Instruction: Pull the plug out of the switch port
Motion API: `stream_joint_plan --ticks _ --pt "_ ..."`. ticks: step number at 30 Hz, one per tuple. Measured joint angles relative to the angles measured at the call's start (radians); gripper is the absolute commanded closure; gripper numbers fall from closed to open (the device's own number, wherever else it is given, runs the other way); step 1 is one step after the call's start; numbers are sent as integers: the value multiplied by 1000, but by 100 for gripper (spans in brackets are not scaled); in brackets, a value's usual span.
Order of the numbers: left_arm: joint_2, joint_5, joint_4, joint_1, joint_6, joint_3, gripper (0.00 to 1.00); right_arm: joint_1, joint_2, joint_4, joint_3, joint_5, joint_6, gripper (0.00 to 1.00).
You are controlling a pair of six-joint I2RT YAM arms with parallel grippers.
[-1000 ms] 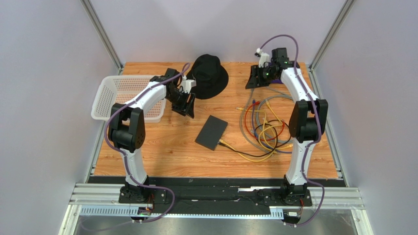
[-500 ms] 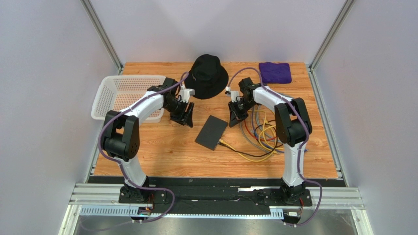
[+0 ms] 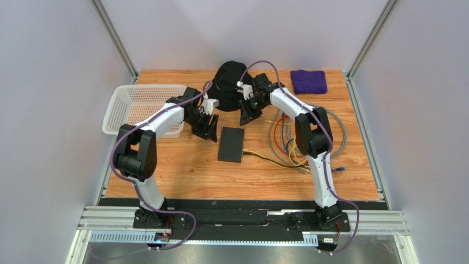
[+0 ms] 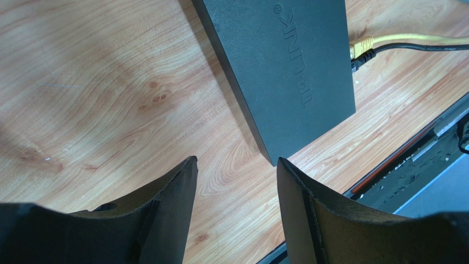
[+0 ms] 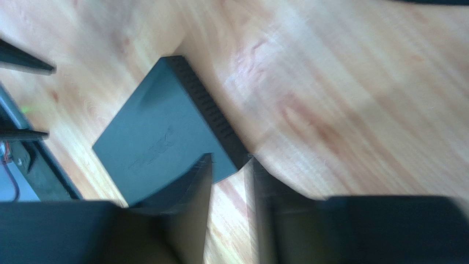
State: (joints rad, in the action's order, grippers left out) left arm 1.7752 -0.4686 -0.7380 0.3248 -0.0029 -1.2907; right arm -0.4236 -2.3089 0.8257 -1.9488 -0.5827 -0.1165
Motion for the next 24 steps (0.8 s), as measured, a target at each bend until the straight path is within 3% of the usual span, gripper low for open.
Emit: stream_joint_plan --ticks 6,13,24 --pt "36 -2 -1 0 -29 -19 30 66 44 48 108 -152 -56 39" --pt "175 -38 -5 5 -52 -99 34 191 44 267 103 -336 -246 38" --pt "280 -45 -47 34 -64 -174 49 93 5 378 161 -404 -354 44"
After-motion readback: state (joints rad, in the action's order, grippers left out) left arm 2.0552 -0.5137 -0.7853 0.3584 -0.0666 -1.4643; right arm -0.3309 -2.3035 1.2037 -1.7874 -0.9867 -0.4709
